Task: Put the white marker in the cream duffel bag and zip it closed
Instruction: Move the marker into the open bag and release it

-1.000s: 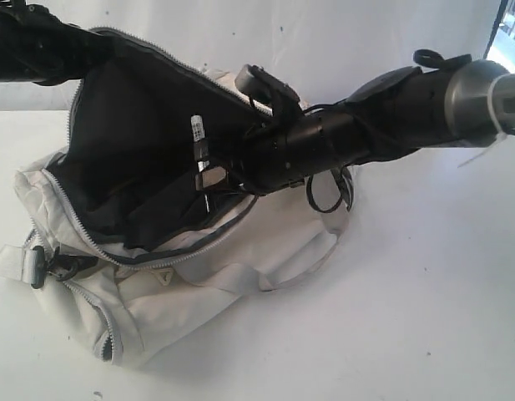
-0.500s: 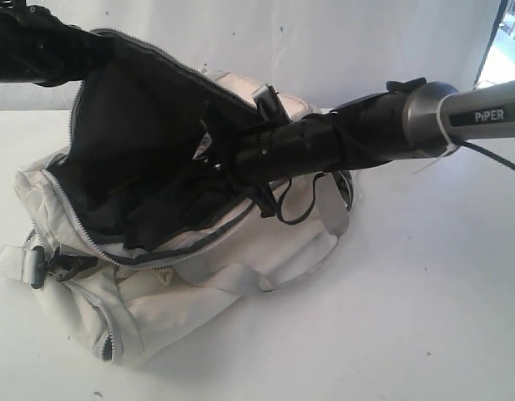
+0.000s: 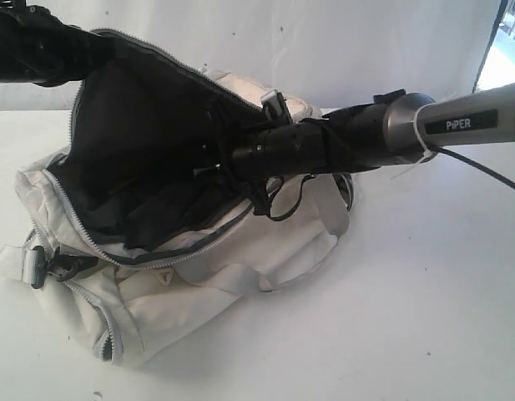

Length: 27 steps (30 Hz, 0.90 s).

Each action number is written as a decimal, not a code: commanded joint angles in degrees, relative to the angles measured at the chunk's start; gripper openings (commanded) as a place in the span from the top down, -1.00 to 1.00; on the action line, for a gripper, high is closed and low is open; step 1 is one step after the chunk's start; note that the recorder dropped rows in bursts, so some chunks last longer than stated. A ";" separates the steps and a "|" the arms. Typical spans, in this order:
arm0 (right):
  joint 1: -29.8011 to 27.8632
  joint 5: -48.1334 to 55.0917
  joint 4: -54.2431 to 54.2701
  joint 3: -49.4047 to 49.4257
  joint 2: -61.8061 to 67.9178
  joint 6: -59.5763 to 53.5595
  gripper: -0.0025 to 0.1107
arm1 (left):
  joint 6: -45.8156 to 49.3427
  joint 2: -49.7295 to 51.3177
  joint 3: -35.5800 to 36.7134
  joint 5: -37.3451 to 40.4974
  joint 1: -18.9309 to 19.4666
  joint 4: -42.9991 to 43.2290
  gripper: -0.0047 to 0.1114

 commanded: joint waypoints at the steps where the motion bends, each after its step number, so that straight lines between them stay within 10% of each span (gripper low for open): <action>1: 0.01 -0.03 1.20 -1.47 0.16 -0.14 -0.16 | 0.03 -0.13 -0.46 -0.37 0.21 -0.19 0.91; 7: 0.01 7.40 0.44 -1.83 0.04 -1.85 -0.34 | 0.03 -0.13 -0.46 -0.24 0.21 -0.19 0.91; 27: -3.47 30.52 -56.10 -2.50 -7.63 8.04 0.96 | 0.03 -0.13 -0.46 3.71 0.21 -0.19 0.91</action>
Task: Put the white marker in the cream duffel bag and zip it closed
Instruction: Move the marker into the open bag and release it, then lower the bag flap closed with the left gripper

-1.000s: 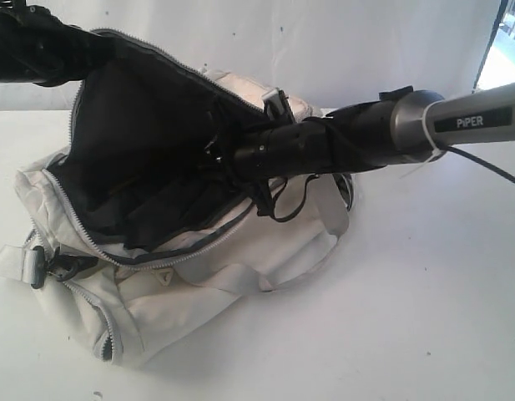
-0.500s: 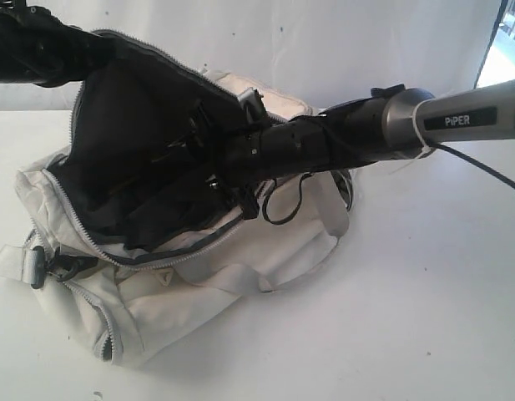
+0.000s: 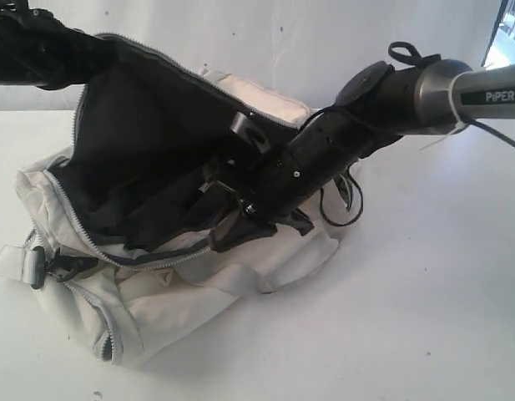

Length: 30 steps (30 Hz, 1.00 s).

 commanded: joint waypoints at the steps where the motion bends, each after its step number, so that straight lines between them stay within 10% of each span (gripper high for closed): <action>1: -0.78 1.61 -17.42 -0.44 -4.23 5.24 0.96 | 0.03 -0.13 -0.46 2.20 0.21 -0.19 0.91; 6: -3.73 3.03 -33.65 -0.44 -11.15 9.67 0.96 | 1.88 -0.39 -0.46 6.86 0.21 4.52 0.90; 22: -14.44 3.14 -33.18 -0.44 -12.34 9.67 0.96 | 32.63 -2.23 -0.36 33.65 0.21 5.11 0.79; 30: -14.44 3.15 -33.18 -0.44 -12.34 9.78 0.96 | 32.43 -0.62 -0.11 39.14 0.21 5.75 0.03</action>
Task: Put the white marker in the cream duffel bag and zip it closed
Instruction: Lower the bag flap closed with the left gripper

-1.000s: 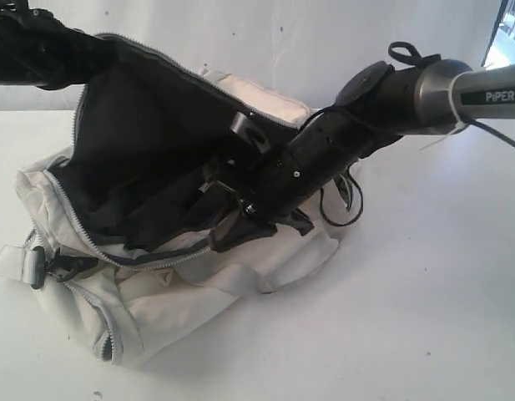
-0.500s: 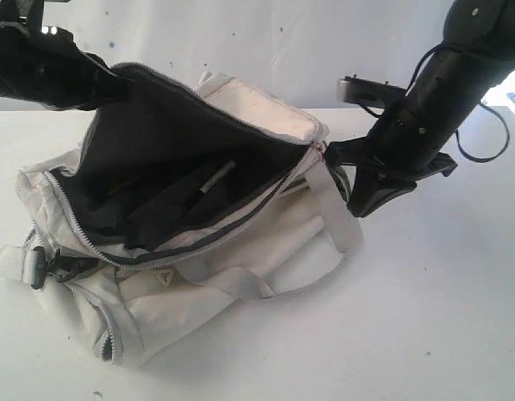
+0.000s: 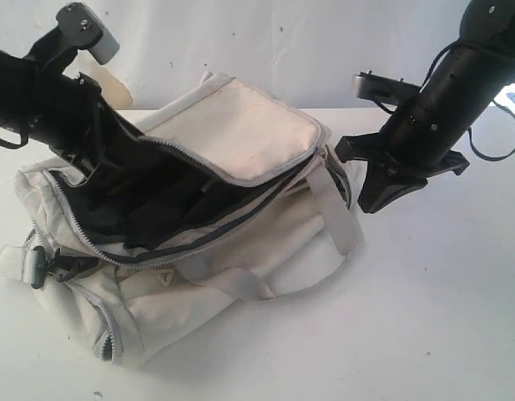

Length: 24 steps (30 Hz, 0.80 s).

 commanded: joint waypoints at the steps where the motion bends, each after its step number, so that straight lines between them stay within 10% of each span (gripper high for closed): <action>1: -0.31 -0.19 0.37 -0.31 -0.46 0.05 0.96 | 0.01 1.51 -0.11 4.99 0.21 0.68 -0.03; 12: -0.73 -6.88 0.37 -0.31 -0.35 0.04 0.96 | -13.82 1.37 -0.47 5.95 0.21 -0.74 -0.88; 24: -5.41 -13.78 14.61 -0.31 0.64 -10.71 0.63 | -22.12 0.83 -0.59 3.37 -7.77 -0.55 -0.89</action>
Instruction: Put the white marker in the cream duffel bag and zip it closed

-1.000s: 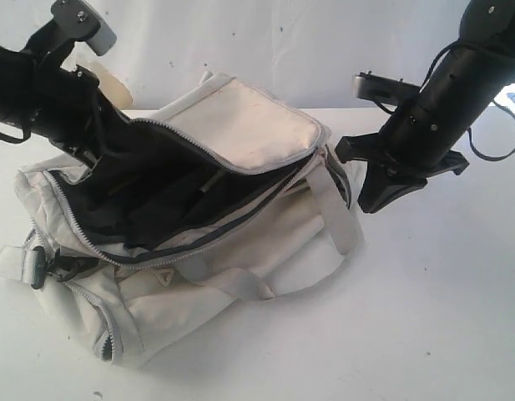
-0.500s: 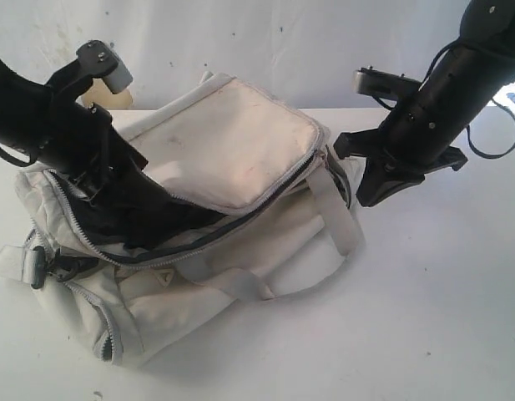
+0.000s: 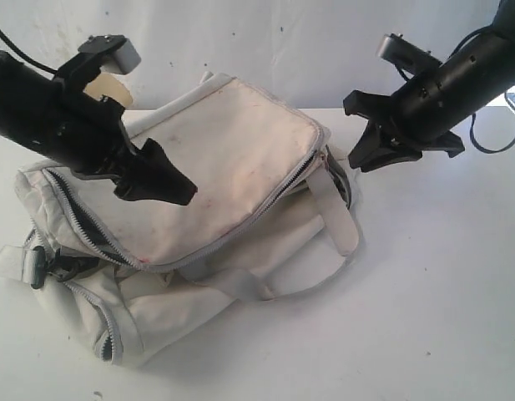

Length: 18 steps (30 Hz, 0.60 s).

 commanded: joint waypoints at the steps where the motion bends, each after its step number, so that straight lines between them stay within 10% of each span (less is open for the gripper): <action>1: -0.54 -5.82 1.11 -0.22 0.46 -8.78 0.63 | -0.84 -0.56 -0.27 -3.83 -3.90 -0.77 -0.89; 18: -0.54 -12.50 15.15 -0.22 8.78 -44.26 0.30 | -1.63 -0.56 0.25 -7.27 -5.28 -0.98 -0.89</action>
